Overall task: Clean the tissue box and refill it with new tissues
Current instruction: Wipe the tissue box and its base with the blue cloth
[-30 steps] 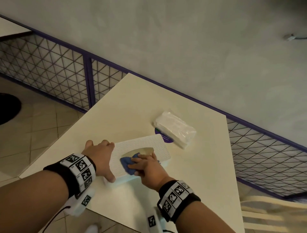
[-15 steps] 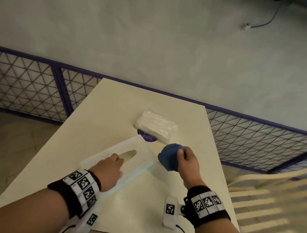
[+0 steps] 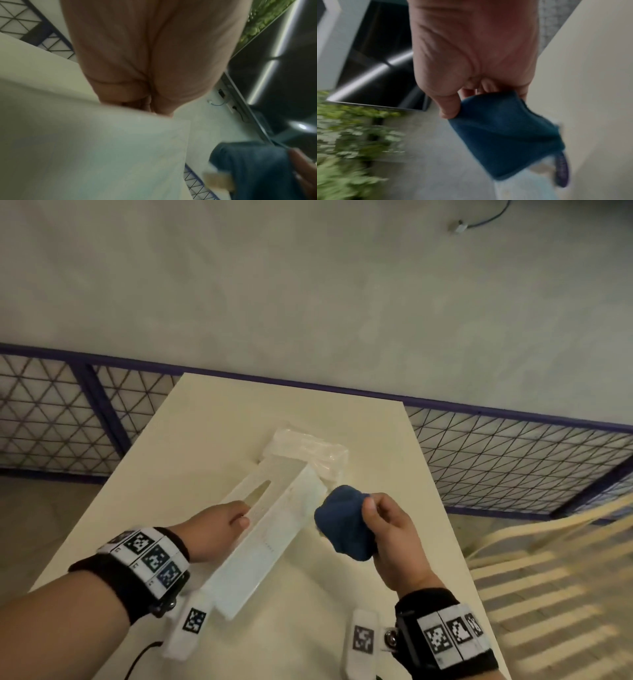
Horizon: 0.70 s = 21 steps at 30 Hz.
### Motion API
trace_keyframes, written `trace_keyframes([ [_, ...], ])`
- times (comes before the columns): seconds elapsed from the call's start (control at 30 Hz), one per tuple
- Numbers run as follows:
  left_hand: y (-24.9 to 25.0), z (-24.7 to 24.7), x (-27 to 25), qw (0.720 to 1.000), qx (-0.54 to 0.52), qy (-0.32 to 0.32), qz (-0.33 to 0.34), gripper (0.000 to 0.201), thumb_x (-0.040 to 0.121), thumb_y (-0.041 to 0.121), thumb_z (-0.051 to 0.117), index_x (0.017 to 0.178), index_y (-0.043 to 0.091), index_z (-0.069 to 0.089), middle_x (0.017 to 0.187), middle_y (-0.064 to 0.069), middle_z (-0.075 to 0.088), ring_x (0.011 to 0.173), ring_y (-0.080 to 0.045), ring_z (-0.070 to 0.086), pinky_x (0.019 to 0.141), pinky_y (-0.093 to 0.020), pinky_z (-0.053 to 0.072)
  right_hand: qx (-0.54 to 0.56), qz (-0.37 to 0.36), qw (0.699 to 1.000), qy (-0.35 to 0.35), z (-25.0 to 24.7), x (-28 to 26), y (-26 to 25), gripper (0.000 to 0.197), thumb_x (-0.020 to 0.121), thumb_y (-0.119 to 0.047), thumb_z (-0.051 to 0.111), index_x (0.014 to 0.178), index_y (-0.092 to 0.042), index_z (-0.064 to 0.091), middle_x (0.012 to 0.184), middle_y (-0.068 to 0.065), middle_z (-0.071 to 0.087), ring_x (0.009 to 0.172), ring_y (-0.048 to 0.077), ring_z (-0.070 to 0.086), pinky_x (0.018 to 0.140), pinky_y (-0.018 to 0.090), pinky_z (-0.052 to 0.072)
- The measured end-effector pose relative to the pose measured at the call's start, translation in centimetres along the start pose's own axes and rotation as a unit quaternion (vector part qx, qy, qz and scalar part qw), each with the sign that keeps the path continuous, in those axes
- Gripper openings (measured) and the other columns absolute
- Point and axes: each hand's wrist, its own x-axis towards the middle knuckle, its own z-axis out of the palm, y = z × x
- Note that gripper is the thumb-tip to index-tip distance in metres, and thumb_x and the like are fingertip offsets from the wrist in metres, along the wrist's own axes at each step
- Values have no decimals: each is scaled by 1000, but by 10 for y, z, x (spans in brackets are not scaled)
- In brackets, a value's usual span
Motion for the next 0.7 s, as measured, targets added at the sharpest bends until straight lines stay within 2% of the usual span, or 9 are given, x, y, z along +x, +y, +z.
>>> trace_keyframes([
  [0.07, 4, -3, -4, 998, -58, 14, 6, 24, 100, 21, 39, 115, 20, 57, 108, 1, 66, 103, -17, 59, 94, -35, 45, 11, -33, 998, -45, 9, 1, -18, 52, 67, -64, 70, 89, -17, 65, 98, 1, 67, 92, 14, 61, 82, 35, 47],
  [0.13, 10, -2, -7, 987, -157, 21, 13, 26, 101, 20, 40, 117, 23, 59, 109, 2, 69, 105, -18, 62, 97, -38, 47, -51, -74, 993, -70, 29, 1, -28, 30, 86, -45, 62, 109, -26, 66, 130, -10, 57, 110, -3, 56, 99, 26, 43],
  [0.17, 14, -1, -10, 976, -215, 24, 17, 26, 101, 19, 40, 117, 22, 61, 108, -1, 71, 105, -21, 64, 97, -39, 48, -141, -95, 982, -77, 41, 0, -28, 31, 93, -35, 54, 124, -30, 58, 145, -14, 42, 124, -8, 44, 108, 23, 35],
  [0.23, 24, 0, -13, 953, -301, 26, 22, 27, 101, 16, 40, 117, 19, 61, 108, -5, 72, 106, -25, 65, 95, -40, 49, -335, -133, 923, -135, 65, -4, -14, 47, 100, -30, 40, 146, -28, 30, 158, -9, 12, 144, 3, 7, 119, 28, 11],
  [0.27, 26, 2, -15, 944, -328, 26, 24, 28, 101, 14, 39, 118, 18, 60, 110, -7, 71, 107, -25, 65, 96, -39, 49, -402, -137, 891, -164, 73, -5, -4, 51, 102, -30, 35, 150, -27, 17, 160, -7, -2, 142, 6, -12, 119, 33, 2],
  [0.33, 31, 4, -18, 931, -361, 28, 34, 30, 101, 11, 37, 121, 18, 59, 114, -6, 70, 110, -23, 64, 98, -37, 47, -458, -150, 859, -174, 78, 2, 2, 55, 103, -31, 30, 150, -31, 2, 159, -6, -15, 137, 7, -25, 119, 42, -5],
  [0.5, 44, 2, -22, 927, -371, 24, 43, 31, 102, 12, 36, 122, 17, 58, 115, -4, 70, 109, -18, 64, 92, -30, 48, -441, -145, 882, -86, 82, 51, -37, 61, 102, -27, 31, 150, -22, -6, 160, 1, -14, 146, 22, -17, 119, 49, 0],
  [0.6, 47, -9, -12, 913, -402, 60, 42, 28, 102, 12, 36, 117, 8, 60, 115, -19, 67, 114, -37, 59, 103, -48, 43, -471, -159, 856, -140, 98, 37, -38, 60, 103, -28, 31, 151, -20, -4, 158, -1, -20, 143, 17, -24, 117, 47, -3],
  [0.7, 47, -21, -4, 894, -436, 97, 21, 25, 99, 9, 41, 112, 2, 62, 113, -23, 66, 115, -40, 57, 105, -48, 42, -471, -205, 828, -225, 100, -6, -14, 66, 101, -30, 34, 147, -25, -14, 149, -11, -28, 138, 12, -30, 116, 39, -10],
])
